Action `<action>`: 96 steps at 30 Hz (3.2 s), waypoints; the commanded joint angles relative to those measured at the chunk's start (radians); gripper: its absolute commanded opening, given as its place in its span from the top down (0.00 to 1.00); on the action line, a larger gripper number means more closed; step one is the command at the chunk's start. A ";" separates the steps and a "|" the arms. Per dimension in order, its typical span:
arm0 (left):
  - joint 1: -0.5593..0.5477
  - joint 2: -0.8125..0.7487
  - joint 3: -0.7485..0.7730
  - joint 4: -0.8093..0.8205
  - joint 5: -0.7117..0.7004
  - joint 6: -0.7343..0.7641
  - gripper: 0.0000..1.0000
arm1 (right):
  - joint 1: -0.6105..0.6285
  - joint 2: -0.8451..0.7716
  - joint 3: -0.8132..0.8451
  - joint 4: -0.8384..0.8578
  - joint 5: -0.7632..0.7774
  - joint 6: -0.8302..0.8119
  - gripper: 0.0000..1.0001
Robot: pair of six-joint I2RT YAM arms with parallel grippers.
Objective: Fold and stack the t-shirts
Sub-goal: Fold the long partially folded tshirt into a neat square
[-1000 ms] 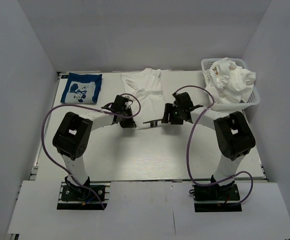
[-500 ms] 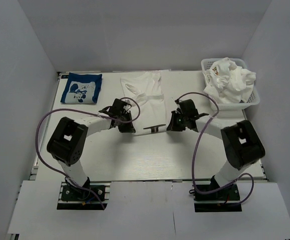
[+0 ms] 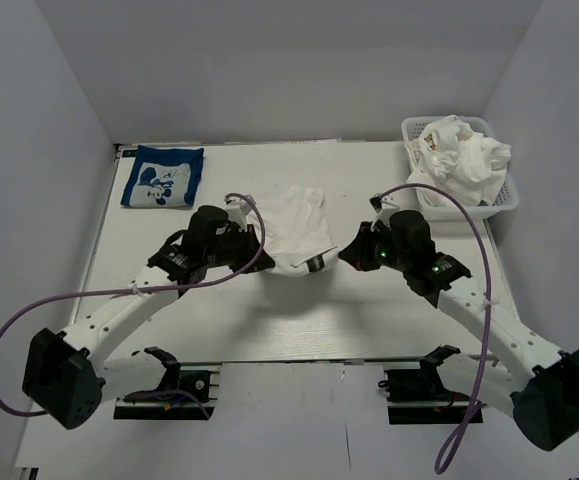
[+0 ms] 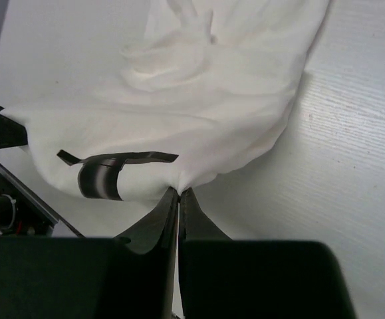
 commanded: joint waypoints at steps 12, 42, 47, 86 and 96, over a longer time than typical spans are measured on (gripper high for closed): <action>0.022 0.125 0.297 -0.137 -0.416 -0.087 1.00 | -0.002 0.224 0.340 0.109 0.088 0.030 1.00; 0.300 0.934 0.884 -0.325 -0.630 -0.202 1.00 | -0.076 1.330 1.341 -0.006 0.111 -0.070 0.89; 0.341 0.962 0.972 -0.382 -0.665 -0.230 0.00 | -0.073 1.399 1.469 -0.003 0.030 -0.128 0.09; 0.087 0.232 0.055 -0.099 -0.255 -0.067 0.00 | 0.191 0.373 -0.003 0.142 -0.139 -0.140 0.09; 0.110 0.283 0.156 -0.151 -0.499 -0.052 0.04 | 0.170 0.422 0.158 0.108 0.128 -0.105 0.14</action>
